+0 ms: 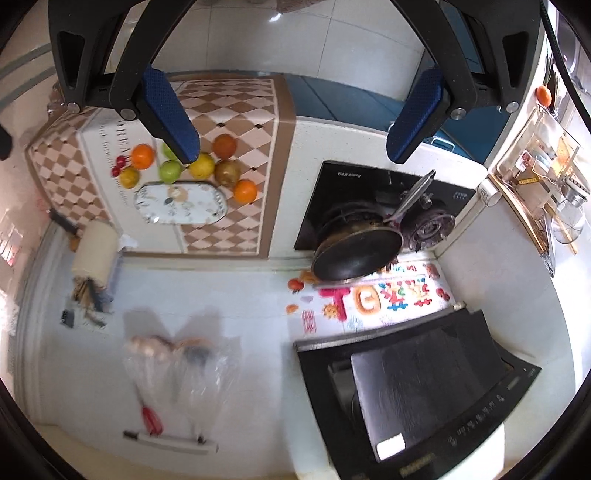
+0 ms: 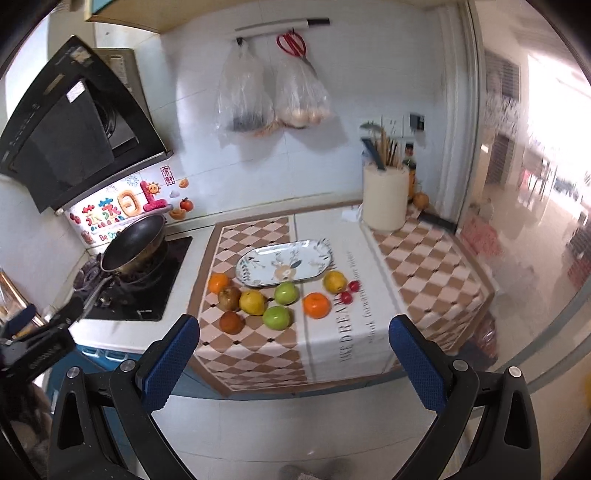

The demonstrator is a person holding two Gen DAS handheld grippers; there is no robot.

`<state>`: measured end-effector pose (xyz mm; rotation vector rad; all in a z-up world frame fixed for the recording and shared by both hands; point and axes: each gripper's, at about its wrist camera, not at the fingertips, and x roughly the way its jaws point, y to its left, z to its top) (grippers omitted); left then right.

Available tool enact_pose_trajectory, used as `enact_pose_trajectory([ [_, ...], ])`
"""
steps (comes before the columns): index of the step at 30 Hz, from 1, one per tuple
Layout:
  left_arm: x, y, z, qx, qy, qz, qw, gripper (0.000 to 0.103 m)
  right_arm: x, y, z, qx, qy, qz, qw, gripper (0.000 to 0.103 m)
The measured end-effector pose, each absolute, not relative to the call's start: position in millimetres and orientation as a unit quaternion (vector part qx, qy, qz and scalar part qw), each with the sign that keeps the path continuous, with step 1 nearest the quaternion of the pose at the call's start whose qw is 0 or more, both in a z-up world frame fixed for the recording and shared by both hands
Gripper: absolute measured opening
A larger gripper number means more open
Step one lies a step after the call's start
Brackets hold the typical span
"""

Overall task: Organize fruits
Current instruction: 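Grasp the brown pear with the left gripper while the right gripper grasps the yellow lemon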

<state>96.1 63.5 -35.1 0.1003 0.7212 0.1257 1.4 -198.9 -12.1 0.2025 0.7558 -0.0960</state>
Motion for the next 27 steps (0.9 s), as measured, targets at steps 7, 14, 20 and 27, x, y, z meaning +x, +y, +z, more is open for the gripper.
enact_pose_trajectory([
  [7,169,89,-87,0.032,0.424,0.080,0.902,0.103,68,-206,-68,0.121,0.408,-0.060,0.903,0.101],
  [14,245,85,-159,-0.001,0.535,0.068,0.842,0.103,156,-242,-143,0.149,0.469,-0.060,0.868,0.101],
  [20,332,59,-220,-0.056,0.622,0.045,0.780,0.103,235,-284,-205,0.169,0.523,-0.046,0.834,0.101],
  [27,416,38,-298,-0.130,0.708,0.053,0.692,0.101,322,-333,-262,0.189,0.582,-0.033,0.790,0.101],
])
